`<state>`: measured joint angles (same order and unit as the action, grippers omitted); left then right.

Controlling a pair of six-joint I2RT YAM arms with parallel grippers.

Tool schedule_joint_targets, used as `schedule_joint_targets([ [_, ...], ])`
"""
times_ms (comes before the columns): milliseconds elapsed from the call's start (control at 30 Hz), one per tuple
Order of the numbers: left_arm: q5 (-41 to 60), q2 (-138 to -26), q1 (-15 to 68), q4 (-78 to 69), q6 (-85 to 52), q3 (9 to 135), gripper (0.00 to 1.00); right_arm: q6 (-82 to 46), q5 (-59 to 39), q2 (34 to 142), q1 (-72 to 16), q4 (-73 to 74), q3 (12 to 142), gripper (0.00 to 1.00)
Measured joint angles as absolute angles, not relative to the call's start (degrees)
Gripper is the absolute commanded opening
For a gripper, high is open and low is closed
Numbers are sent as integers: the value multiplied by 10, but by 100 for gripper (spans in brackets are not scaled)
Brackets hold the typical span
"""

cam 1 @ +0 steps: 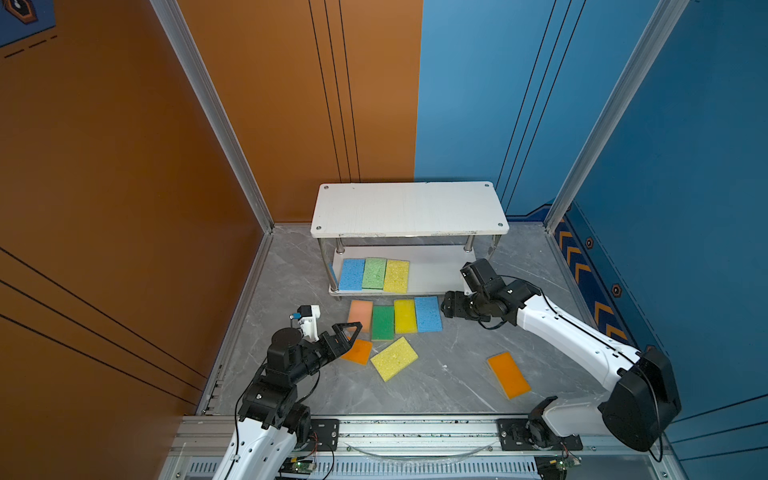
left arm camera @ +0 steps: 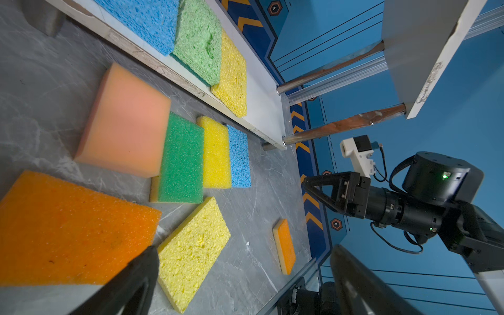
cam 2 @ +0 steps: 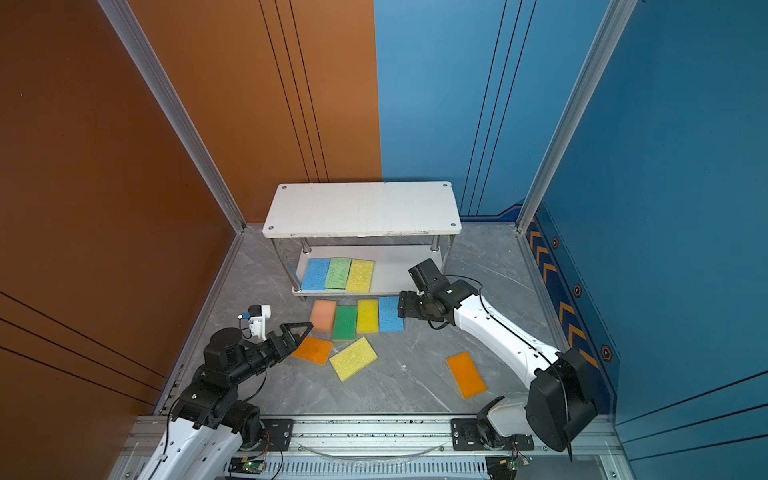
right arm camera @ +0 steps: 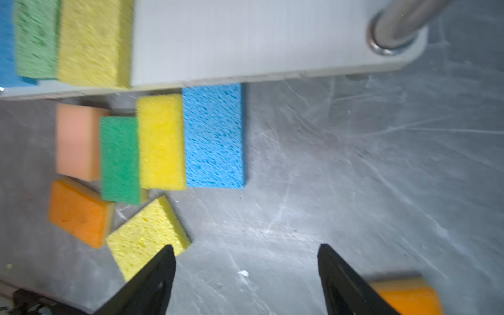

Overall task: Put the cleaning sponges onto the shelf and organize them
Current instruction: 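Move the right gripper down to the small orange sponge and grasp it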

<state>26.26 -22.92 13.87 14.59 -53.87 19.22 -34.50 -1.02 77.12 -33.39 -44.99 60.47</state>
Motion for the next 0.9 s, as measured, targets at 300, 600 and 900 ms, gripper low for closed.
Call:
schedule_joint_targets([
  [300, 276, -275, 139, 76, -545, 187, 98, -347, 67, 797, -382, -604, 579, 79],
  [600, 277, -251, 139, 74, -545, 187, 98, -342, 76, 877, -383, -625, 541, 65],
  [900, 277, -247, 139, 81, -545, 187, 98, -327, 78, 920, -374, -611, 515, 48],
])
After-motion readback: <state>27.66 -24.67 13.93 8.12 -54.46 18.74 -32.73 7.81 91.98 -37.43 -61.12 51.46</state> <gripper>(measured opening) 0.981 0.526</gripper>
